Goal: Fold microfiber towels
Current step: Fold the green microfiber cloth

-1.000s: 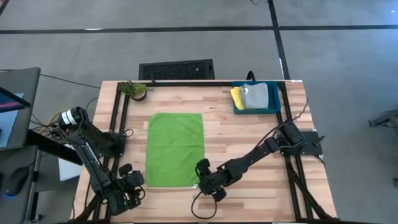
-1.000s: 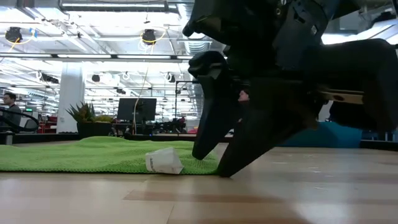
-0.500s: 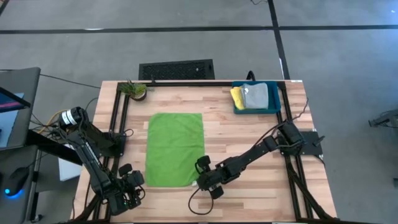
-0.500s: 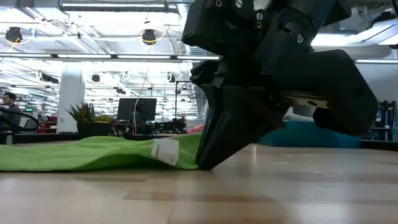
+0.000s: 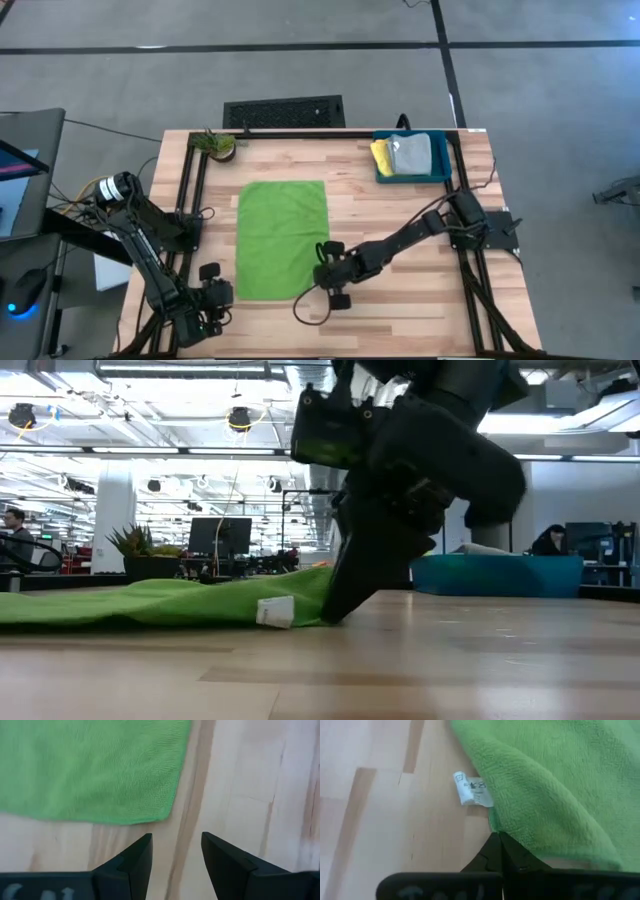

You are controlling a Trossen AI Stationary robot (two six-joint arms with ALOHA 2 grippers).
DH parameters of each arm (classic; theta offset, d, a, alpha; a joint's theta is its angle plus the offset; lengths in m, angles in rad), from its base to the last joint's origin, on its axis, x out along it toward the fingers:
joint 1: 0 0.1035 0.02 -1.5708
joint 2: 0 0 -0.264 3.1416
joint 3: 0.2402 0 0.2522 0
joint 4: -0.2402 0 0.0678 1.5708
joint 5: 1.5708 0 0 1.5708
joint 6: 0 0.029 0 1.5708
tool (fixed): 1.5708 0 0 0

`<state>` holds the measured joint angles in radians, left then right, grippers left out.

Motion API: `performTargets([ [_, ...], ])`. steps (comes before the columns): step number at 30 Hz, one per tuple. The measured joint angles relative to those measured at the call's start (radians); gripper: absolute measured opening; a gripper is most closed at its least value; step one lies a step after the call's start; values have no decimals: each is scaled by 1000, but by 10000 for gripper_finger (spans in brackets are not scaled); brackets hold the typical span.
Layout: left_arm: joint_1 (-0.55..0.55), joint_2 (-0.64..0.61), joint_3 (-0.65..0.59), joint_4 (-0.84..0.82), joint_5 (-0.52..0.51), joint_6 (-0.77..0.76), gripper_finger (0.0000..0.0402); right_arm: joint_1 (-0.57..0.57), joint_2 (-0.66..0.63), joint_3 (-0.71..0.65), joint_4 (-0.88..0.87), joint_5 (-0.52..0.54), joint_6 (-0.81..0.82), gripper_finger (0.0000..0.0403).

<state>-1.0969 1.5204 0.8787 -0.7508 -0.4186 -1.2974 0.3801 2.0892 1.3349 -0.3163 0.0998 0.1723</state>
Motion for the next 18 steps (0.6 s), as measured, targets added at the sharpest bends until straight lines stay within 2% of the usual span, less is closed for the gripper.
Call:
performTargets([
  [9, 0, 57, 0, 10, -16, 315, 163, -29, -6, 0, -2, -65, 52, 2],
  [18, 39, 123, 0, 11, -68, 449, 163, -37, -8, 0, -1, -78, 84, 1],
])
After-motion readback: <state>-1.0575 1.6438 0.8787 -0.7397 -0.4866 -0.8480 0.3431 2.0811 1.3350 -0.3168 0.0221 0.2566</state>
